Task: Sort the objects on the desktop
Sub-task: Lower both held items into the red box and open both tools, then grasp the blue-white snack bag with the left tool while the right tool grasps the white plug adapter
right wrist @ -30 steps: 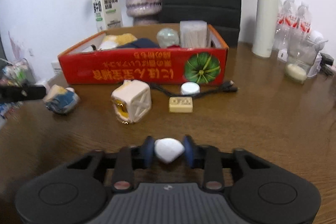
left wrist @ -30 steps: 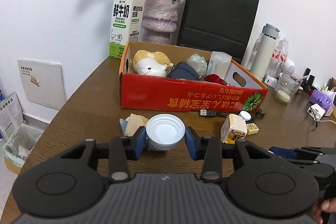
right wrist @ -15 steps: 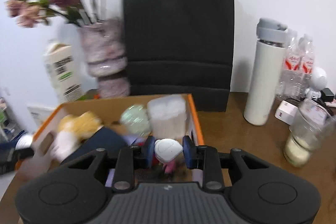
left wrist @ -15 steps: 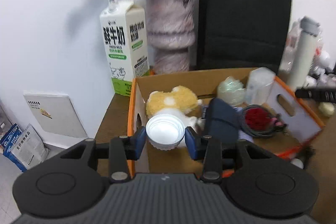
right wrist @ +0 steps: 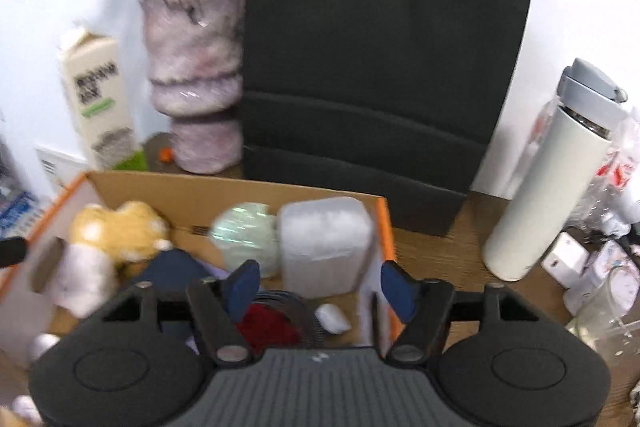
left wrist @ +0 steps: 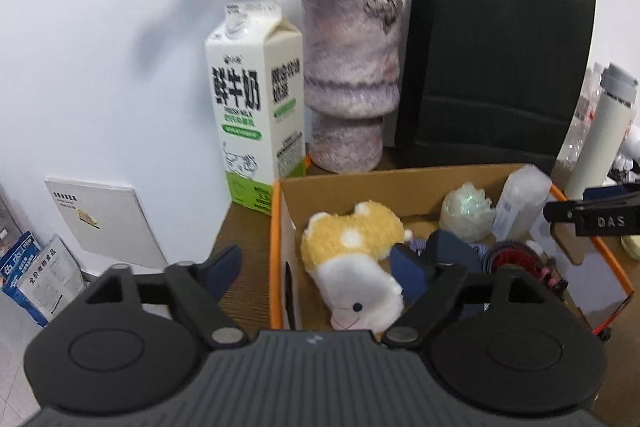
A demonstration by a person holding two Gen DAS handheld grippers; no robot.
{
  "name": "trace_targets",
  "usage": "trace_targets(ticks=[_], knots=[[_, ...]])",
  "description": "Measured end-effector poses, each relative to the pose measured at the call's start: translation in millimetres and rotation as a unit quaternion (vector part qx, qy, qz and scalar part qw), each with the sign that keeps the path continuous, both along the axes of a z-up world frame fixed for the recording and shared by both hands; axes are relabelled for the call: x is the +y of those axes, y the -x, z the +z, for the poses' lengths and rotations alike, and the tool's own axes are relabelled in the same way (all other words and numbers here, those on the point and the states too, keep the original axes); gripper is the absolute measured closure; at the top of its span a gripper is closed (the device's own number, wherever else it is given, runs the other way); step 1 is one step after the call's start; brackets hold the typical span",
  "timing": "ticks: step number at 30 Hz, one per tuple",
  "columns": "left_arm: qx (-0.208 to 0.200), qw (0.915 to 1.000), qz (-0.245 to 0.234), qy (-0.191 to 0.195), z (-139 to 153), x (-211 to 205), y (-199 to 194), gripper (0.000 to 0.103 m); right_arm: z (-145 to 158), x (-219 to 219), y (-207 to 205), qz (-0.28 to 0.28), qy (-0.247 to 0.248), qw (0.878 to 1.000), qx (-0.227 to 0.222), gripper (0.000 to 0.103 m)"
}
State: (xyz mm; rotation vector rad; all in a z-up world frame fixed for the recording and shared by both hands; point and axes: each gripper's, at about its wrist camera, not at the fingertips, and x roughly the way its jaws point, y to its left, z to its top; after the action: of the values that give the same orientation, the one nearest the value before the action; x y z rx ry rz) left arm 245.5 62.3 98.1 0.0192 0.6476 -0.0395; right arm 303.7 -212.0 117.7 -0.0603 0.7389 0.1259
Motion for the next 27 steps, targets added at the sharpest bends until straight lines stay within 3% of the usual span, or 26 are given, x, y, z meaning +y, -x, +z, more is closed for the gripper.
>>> trace_targets(ticks=[2, 5, 7, 12, 17, 19, 22, 24, 27], knots=[[0.001, 1.0, 0.001, 0.001, 5.9, 1.3, 4.9, 0.012, 6.2, 2.0, 9.2, 0.007, -0.006, 1.0, 0.005, 0.035], [0.012, 0.9999, 0.004, 0.004, 9.8, 1.6, 15.9, 0.002, 15.1, 5.7, 28.0, 0.012, -0.008, 1.0, 0.001, 0.023], [0.023, 0.9997, -0.01, -0.003, 10.1, -2.4, 26.8, 0.001, 17.8, 5.7, 42.9, 0.007, -0.017, 1.0, -0.003, 0.02], [0.004, 0.9994, -0.034, -0.011, 1.9, -13.3, 71.0, 0.0, 10.2, 9.0, 94.2, 0.017, -0.054, 0.998, -0.019, 0.018], [-0.012, 0.9997, 0.001, 0.022, -27.0, -3.6, 123.3, 0.0, -16.4, 9.9, 140.1, 0.007, -0.072, 0.997, -0.019, 0.017], [-0.001, 0.9987, 0.007, 0.05, -46.0, 3.2, 138.3, 0.003, -28.2, 9.7, 153.6, 0.01, -0.091, 0.996, -0.013, 0.018], [0.028, 0.9974, 0.024, 0.061, -69.2, 7.1, 143.0, 0.021, -45.7, 19.1, 168.3, 0.02, -0.112, 0.993, 0.002, 0.02], [0.043, 0.9962, 0.031, 0.07, -79.5, 8.3, 142.0, 0.032, -55.7, 28.5, 175.0, 0.017, -0.103, 0.994, 0.007, 0.02], [0.041, 0.9943, 0.031, 0.094, -89.3, 8.4, 144.8, 0.038, -68.6, 38.6, 177.2, 0.02, -0.099, 0.995, 0.013, 0.027]])
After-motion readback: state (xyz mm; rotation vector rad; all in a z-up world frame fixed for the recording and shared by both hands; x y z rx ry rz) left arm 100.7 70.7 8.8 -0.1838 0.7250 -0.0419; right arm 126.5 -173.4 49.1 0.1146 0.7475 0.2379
